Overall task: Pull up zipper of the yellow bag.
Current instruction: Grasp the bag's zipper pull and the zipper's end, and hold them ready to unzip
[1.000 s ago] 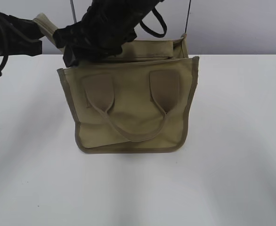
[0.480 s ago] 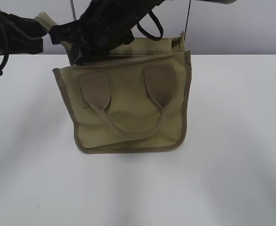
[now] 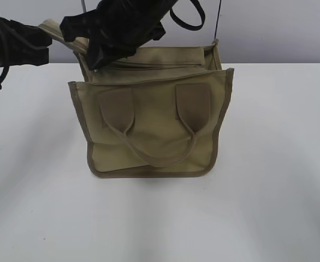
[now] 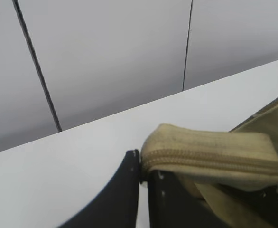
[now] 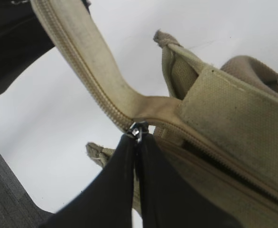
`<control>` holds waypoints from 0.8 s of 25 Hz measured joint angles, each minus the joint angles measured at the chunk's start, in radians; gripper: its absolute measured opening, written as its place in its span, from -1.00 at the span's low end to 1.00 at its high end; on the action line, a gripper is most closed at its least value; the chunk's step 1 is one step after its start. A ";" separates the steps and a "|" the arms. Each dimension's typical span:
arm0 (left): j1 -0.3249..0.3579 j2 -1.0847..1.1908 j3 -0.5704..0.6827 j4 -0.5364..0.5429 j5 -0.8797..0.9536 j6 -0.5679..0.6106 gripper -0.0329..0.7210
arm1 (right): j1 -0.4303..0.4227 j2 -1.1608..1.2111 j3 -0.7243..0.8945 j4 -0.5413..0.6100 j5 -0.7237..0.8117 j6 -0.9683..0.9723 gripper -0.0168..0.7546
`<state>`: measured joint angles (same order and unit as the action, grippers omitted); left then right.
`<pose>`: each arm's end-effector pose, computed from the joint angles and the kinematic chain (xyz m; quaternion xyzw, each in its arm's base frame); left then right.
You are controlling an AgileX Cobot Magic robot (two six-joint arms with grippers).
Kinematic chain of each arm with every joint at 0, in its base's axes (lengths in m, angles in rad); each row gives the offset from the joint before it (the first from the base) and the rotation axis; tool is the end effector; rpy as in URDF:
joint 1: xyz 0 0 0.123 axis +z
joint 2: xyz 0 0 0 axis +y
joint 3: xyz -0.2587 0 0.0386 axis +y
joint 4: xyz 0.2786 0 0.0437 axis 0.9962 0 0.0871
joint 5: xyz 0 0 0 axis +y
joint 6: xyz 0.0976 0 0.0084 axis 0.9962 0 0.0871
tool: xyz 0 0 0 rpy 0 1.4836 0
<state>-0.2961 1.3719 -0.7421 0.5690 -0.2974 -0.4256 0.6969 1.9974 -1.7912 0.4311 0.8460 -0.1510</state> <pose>0.3114 -0.1111 0.2277 0.2126 0.7720 -0.1147 0.5880 0.3486 0.3318 0.2543 -0.3037 0.8859 0.2665 0.2280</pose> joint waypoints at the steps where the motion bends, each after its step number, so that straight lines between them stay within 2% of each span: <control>1: 0.000 0.000 0.000 0.000 0.000 0.000 -0.85 | 0.000 -0.003 0.000 0.001 0.009 -0.004 -0.98; 13: -0.011 0.000 0.000 0.014 0.070 0.000 -0.85 | -0.021 -0.012 -0.003 0.030 0.096 -0.030 -0.98; 20: -0.022 0.000 0.000 0.020 0.070 0.003 -0.85 | -0.117 -0.031 -0.003 0.187 0.122 -0.055 -0.99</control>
<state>-0.3183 1.3719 -0.7423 0.5887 -0.2272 -0.4227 0.5798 1.9667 -1.7941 0.6178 0.9685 -0.2062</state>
